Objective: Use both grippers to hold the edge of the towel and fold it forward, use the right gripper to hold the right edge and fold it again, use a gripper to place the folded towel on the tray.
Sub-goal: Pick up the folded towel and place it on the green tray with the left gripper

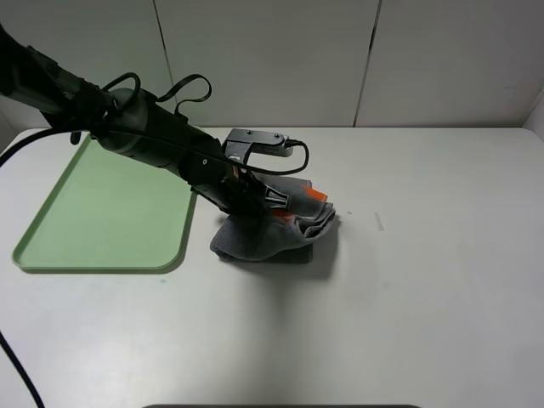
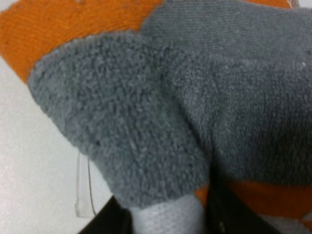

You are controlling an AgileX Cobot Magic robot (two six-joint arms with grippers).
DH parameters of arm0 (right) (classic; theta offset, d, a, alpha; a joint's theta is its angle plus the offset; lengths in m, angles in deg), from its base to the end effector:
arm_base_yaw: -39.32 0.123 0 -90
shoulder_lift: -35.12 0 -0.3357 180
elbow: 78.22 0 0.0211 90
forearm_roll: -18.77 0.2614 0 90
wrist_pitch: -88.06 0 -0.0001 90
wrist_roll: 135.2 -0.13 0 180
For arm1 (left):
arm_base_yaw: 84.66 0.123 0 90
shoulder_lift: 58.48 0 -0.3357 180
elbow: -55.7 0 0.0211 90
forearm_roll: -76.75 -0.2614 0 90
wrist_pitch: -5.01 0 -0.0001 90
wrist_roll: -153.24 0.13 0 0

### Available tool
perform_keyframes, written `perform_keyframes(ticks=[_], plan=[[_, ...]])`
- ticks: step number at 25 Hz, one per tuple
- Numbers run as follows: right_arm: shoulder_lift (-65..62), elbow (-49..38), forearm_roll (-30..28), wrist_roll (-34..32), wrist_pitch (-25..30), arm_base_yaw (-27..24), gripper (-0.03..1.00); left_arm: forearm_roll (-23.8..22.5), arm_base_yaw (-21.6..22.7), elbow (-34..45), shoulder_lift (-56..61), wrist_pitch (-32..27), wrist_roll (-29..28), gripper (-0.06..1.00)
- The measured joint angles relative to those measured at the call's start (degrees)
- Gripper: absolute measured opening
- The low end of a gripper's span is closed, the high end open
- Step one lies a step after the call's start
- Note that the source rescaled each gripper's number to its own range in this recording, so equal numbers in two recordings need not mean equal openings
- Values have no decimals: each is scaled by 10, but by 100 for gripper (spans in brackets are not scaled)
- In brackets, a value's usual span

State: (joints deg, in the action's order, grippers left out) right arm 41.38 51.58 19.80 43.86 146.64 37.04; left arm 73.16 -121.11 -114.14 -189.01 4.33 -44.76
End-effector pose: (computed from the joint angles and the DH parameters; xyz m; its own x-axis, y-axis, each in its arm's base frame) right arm -0.0097 0.0024 0.2665 -0.4220 0.0426 -0.9056 0.0368 0.9989 0.0298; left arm 0.3871 -0.2858 0.0877 -0.7564 0.2493 -0.6048 0.4187 0.8948 -0.1548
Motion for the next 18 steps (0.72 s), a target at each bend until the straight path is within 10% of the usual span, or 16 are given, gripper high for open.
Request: perform_keyframes(ticks=[18], plan=[[0,0,0,0,0,0,100,-1,3,-2,20,-56,-1,23]])
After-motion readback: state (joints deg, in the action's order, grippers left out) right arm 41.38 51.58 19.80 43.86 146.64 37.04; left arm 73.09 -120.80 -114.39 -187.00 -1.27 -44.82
